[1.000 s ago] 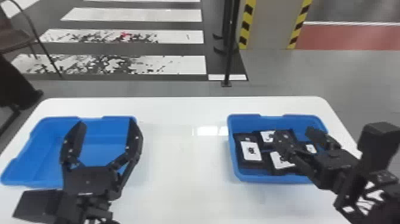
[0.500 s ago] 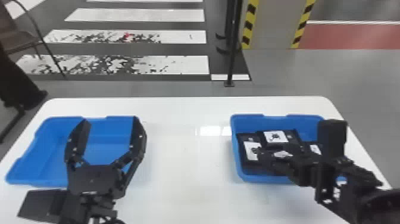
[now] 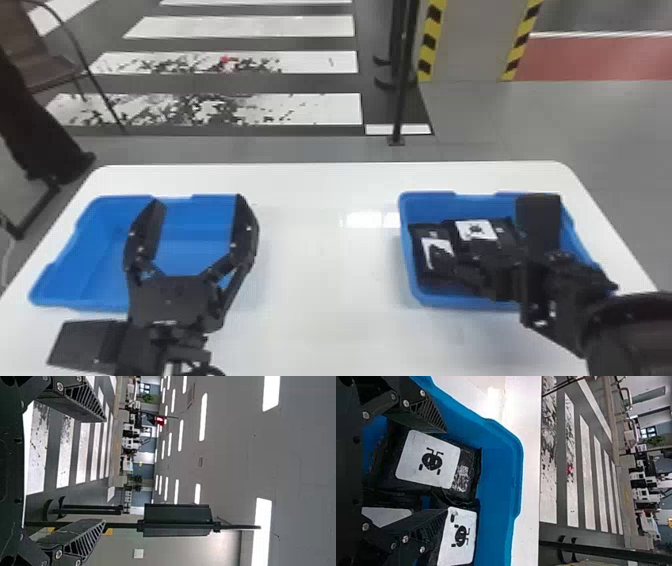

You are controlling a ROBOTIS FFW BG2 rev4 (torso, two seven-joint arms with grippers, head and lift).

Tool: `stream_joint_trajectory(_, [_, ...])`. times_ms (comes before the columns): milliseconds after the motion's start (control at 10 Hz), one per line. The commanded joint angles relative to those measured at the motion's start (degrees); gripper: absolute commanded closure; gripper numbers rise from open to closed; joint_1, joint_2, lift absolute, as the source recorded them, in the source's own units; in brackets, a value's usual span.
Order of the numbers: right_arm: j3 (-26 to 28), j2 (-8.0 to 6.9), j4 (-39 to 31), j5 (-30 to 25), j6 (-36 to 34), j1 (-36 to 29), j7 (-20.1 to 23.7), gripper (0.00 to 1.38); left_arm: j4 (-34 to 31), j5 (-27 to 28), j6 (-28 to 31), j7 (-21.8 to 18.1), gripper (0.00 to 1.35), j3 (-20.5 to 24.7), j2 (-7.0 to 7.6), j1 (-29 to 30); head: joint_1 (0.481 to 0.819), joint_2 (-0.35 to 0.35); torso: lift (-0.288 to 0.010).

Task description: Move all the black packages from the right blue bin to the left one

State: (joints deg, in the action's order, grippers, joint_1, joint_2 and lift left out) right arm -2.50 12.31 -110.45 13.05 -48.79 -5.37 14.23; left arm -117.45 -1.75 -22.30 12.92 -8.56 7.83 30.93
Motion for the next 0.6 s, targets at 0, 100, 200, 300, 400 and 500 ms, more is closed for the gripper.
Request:
stream_joint_trajectory(0, [-0.4, 0.00, 1.0, 0.2, -0.1, 0.7, 0.0, 0.34, 0.2, -0.1, -0.9, 0.0, 0.15, -0.1, 0.00, -0.1, 0.695, 0.026, -0.154])
stream_joint_trajectory(100, [-0.5, 0.00, 1.0, 0.7, -0.7, 0.7, 0.0, 0.35, 0.4, -0.1, -1.0, 0.0, 0.15, -0.1, 0.00, -0.1, 0.695, 0.028, -0.154])
stream_joint_trajectory(200, [-0.6, 0.00, 1.3, 1.0, -1.3, 0.7, -0.1, 0.35, 0.4, -0.2, -1.2, 0.0, 0.15, -0.1, 0.08, -0.1, 0.695, 0.030, -0.154])
stream_joint_trajectory(300, [-0.8, 0.00, 1.8, 1.8, -2.3, 1.0, -0.1, 0.35, 0.4, -0.2, -1.2, 0.0, 0.15, -0.1, 0.00, -0.1, 0.695, 0.031, -0.154])
stream_joint_trajectory(400, [-1.0, 0.00, 2.9, 2.4, -2.4, 1.4, -0.1, 0.34, 0.5, -0.2, -1.2, 0.0, 0.15, -0.1, 0.08, -0.1, 0.695, 0.035, -0.154])
stream_joint_trajectory(500, [-1.2, 0.00, 4.1, 3.6, -2.5, 1.9, 0.0, 0.35, 0.5, -0.2, -1.2, 0.0, 0.15, -0.1, 0.08, -0.1, 0.695, 0.039, -0.154])
